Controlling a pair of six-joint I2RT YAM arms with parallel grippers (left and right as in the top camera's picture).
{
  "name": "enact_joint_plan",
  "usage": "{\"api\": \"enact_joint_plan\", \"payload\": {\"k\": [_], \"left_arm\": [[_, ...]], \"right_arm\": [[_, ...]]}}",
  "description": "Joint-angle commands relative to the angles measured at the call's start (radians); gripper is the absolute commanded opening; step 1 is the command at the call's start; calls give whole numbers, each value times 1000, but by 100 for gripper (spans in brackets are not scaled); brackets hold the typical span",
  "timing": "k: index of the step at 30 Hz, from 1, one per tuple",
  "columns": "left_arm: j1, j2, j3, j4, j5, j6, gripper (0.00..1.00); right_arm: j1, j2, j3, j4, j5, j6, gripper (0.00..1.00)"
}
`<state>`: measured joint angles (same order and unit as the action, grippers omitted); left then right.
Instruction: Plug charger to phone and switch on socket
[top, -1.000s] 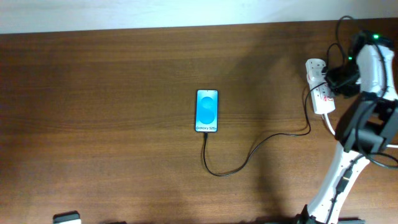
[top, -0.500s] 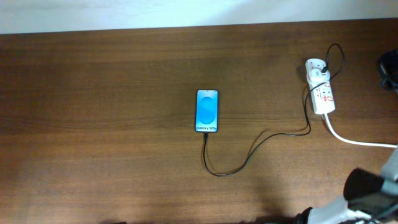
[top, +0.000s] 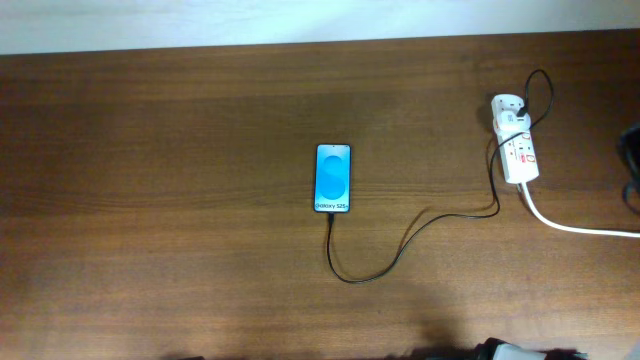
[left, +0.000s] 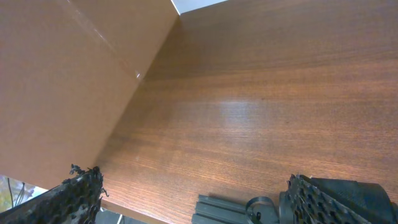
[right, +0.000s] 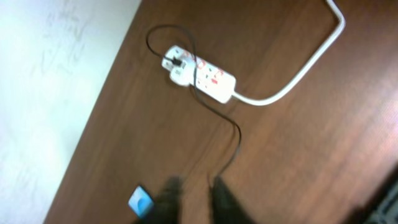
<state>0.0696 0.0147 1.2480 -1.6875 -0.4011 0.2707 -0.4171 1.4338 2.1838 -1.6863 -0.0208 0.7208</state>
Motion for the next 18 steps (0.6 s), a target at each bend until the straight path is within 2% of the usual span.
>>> {"api": "enact_joint_plan", "payload": {"k": [1,2,8,10,14,18], "left_arm": [[3,-7,4,0,-4,11,99],[3,-7,4,0,-4,11,100],[3,-7,4,0,-4,11,99],[3,-7,4,0,-4,11,99],[3,-7,4,0,-4,11,99],[3,-7,3,0,-4,11,99]], "right_arm": [[8,-48,3,-12,-10,-63,92],[8,-51,3,-12,-9,-63,99],[7,-42,3,-12,-11,-63,99],[5,-40,2,-12,61,-90,99],[7,-38,2,-12,24,-145,99],[60,-35,-27,3,33,-145,99]]}}
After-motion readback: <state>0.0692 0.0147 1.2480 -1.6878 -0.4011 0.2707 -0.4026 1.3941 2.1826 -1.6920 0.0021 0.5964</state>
